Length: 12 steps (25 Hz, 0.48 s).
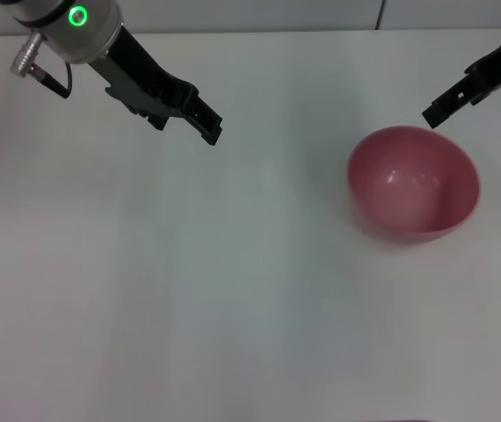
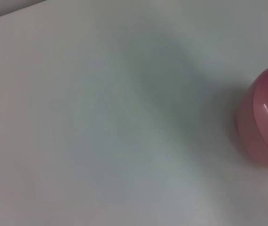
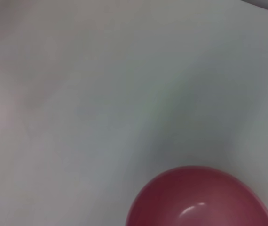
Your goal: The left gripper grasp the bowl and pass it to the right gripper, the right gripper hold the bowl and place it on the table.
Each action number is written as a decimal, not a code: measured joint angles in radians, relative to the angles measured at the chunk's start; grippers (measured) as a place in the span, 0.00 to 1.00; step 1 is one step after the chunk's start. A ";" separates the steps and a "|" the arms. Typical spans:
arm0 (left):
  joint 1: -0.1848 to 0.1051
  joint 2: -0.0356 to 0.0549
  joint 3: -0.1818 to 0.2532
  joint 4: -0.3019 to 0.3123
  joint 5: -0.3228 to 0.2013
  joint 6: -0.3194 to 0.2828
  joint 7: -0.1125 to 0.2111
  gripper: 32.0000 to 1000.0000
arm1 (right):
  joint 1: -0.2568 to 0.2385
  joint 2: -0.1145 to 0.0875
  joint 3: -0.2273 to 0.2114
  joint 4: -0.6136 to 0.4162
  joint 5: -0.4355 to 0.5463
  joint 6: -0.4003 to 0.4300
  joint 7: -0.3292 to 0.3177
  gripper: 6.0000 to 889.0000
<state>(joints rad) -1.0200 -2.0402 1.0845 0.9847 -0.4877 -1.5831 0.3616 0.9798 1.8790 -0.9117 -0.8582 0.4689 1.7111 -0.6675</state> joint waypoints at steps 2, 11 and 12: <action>0.000 0.0000 0.000 0.000 0.000 -0.001 -0.001 0.86 | 0.000 -0.001 0.000 -0.008 0.000 0.009 0.001 0.97; -0.002 -0.0011 0.000 0.000 0.000 -0.002 -0.002 0.86 | 0.000 -0.001 -0.005 -0.013 -0.001 0.016 0.001 0.97; -0.002 -0.0013 0.000 0.000 0.000 -0.002 -0.002 0.86 | 0.000 -0.001 -0.005 -0.013 -0.001 0.016 0.001 0.97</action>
<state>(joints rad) -1.0218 -2.0415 1.0845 0.9847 -0.4877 -1.5847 0.3596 0.9802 1.8777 -0.9166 -0.8713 0.4679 1.7268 -0.6662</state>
